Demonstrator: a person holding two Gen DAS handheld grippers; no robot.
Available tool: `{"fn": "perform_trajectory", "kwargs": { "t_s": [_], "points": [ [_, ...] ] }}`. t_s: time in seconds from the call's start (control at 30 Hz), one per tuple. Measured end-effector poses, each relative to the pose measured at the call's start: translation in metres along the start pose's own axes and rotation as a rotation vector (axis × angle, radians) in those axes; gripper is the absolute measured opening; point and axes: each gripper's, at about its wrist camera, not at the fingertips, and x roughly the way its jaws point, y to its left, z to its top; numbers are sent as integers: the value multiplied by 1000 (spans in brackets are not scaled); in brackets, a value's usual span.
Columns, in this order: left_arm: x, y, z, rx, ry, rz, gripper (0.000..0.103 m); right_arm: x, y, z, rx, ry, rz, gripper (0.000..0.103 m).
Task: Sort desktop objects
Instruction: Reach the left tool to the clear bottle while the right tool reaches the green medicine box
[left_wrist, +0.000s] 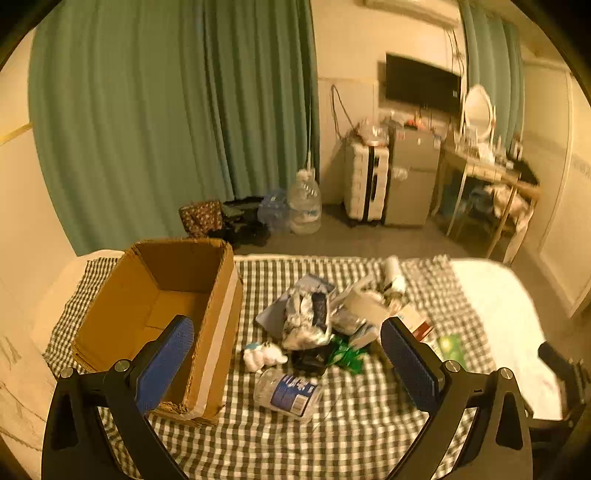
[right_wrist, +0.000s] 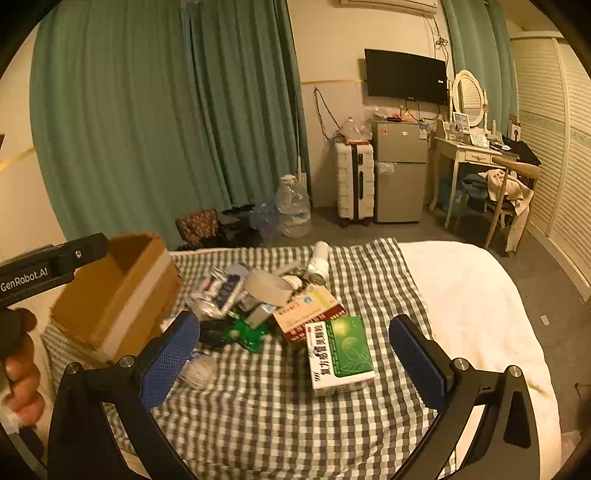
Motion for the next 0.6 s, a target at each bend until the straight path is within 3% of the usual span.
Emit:
{"fn": "perform_trajectory", "kwargs": {
  "t_s": [0.27, 0.47, 0.6],
  "points": [
    [47, -13, -28, 39, 90, -29, 103, 38, -16, -16, 27, 66, 5, 103],
    [82, -15, -49, 30, 183, 19, 103, 65, -28, -27, 53, 118, -7, 103],
    [105, -16, -66, -2, 257, 105, 103, 84, -34, -38, 64, 153, -5, 103]
  ]
}}
